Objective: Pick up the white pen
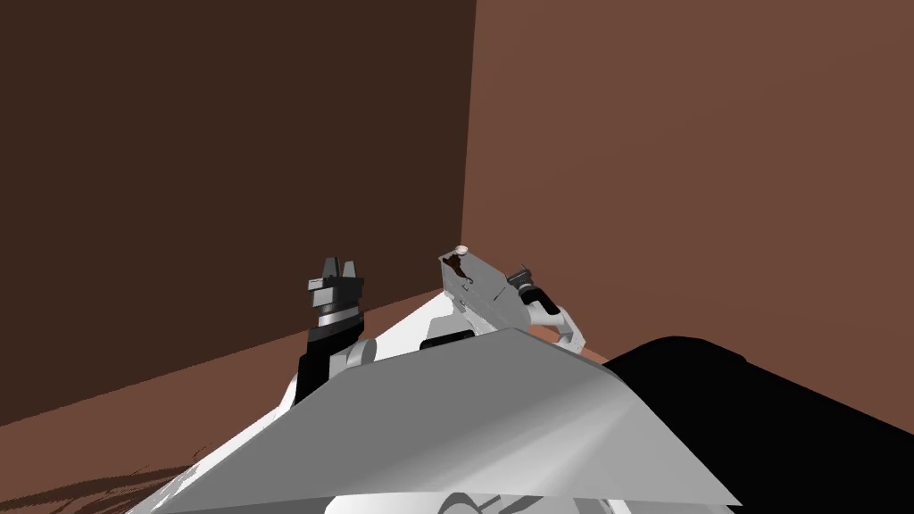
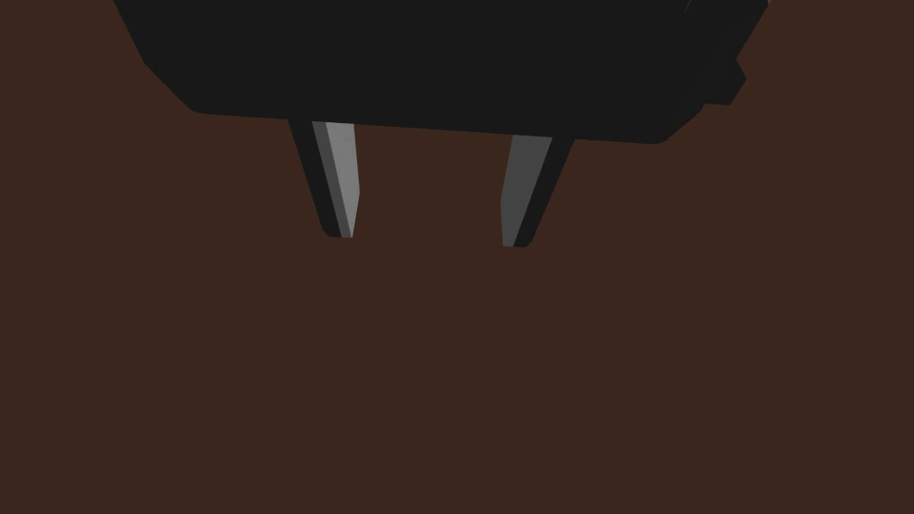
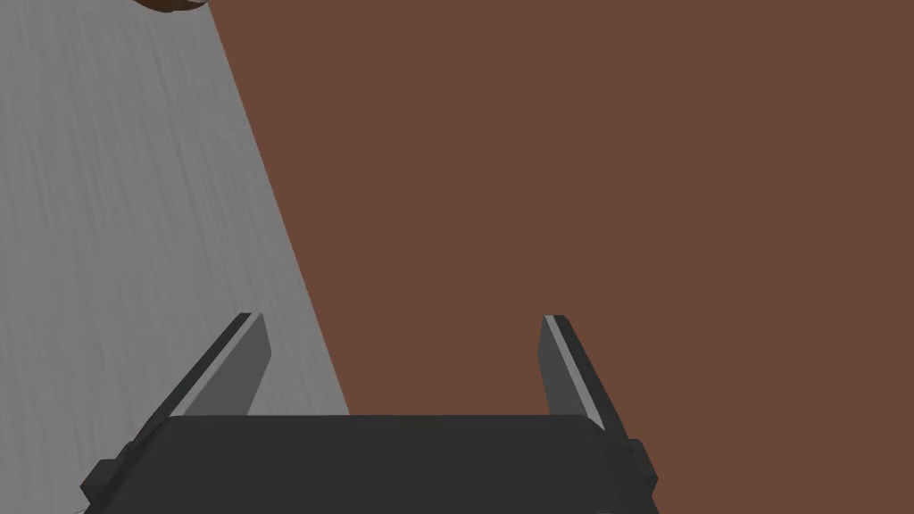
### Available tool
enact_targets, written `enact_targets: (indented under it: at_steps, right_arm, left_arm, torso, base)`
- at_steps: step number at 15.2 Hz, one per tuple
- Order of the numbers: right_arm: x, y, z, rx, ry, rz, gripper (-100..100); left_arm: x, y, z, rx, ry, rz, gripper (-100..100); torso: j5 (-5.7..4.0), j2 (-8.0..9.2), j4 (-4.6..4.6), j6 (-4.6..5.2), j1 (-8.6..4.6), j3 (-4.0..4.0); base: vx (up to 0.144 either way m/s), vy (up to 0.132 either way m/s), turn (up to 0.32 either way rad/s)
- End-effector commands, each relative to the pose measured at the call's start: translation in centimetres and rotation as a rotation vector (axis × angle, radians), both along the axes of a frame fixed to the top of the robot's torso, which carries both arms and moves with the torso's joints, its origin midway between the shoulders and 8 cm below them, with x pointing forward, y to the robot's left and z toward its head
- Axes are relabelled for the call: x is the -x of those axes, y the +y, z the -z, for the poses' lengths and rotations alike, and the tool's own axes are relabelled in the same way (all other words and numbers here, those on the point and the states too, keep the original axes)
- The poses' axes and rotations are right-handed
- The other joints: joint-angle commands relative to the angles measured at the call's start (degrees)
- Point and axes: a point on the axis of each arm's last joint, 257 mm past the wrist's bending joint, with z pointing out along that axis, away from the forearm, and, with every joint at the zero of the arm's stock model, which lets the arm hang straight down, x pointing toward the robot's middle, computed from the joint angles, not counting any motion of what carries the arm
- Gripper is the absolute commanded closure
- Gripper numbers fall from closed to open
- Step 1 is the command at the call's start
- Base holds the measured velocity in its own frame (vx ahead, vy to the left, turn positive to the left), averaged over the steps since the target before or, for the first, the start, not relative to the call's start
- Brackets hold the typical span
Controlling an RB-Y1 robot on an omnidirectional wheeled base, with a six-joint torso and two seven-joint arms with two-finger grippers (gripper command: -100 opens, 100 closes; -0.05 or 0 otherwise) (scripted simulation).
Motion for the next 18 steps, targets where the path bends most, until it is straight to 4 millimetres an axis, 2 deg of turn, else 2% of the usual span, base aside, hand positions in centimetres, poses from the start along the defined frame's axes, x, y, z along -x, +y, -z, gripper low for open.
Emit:
enact_targets:
  at_steps: [1, 3, 4, 6, 7, 9, 10, 12, 13, 18]
  right_arm:
    - [0.5, -1.5, 1.7, -0.067, 0.038, 0.042, -100]
    - [0.8, -1.6, 2.5, -0.095, 0.065, 0.054, -100]
    - [1.4, -2.8, 3.8, -0.143, 0.092, 0.090, -100]
    - [1.6, -2.8, 4.4, -0.171, 0.109, 0.102, -100]
    - [2.3, -3.9, 5.8, -0.222, 0.136, 0.142, -100]
    - [2.5, -4.0, 6.3, -0.247, 0.151, 0.154, -100]
    - [3.4, -5.0, 7.7, -0.301, 0.178, 0.197, -100]
    - [3.6, -5.0, 8.2, -0.323, 0.190, 0.208, -100]
    - [4.5, -5.9, 9.4, -0.377, 0.212, 0.252, -100]
    - [6.0, -6.6, 11.6, -0.472, 0.260, 0.323, -100]
  left_arm:
    - [0.0, 0.0, 0.0, 0.000, 0.000, 0.000, 0]
    - [0.0, 0.0, 0.0, 0.000, 0.000, 0.000, 0]
    - [0.0, 0.0, 0.0, 0.000, 0.000, 0.000, 0]
    - [0.0, 0.0, 0.0, 0.000, 0.000, 0.000, 0]
    - [0.0, 0.0, 0.0, 0.000, 0.000, 0.000, 0]
    - [0.0, 0.0, 0.0, 0.000, 0.000, 0.000, 0]
    - [0.0, 0.0, 0.0, 0.000, 0.000, 0.000, 0]
    - [0.0, 0.0, 0.0, 0.000, 0.000, 0.000, 0]
    - [0.0, 0.0, 0.0, 0.000, 0.000, 0.000, 0]
    - [0.0, 0.0, 0.0, 0.000, 0.000, 0.000, 0]
  torso:
    - [0.00, 0.00, 0.00, 0.00, 0.00, 0.00]
    - [0.00, -0.08, -0.01, 0.01, 0.01, -0.04]
    - [-0.01, -0.03, -0.01, 0.01, -0.03, -0.02]
    - [0.00, -0.06, -0.01, 0.01, -0.01, -0.03]
    - [-0.01, -0.02, -0.01, 0.00, -0.03, -0.01]
    - [0.00, -0.03, -0.01, 0.02, 0.02, -0.01]
    - [0.00, 0.01, 0.00, 0.00, -0.01, 0.00]
    - [0.00, -0.07, -0.01, 0.01, 0.04, -0.04]
    - [0.00, -0.04, -0.01, 0.00, -0.02, -0.02]
    - [-0.01, -0.06, -0.01, 0.01, -0.03, -0.03]
  base:
    - [0.099, 0.051, -0.064]
    - [0.090, 0.048, -0.059]
    - [0.089, 0.055, -0.067]
    - [0.087, 0.050, -0.059]
    - [0.087, 0.057, -0.075]
    - [0.079, 0.059, -0.063]
    - [0.092, 0.070, -0.066]
    - [0.093, 0.055, -0.058]
    - [0.096, 0.054, -0.075]
    - [0.084, 0.051, -0.059]
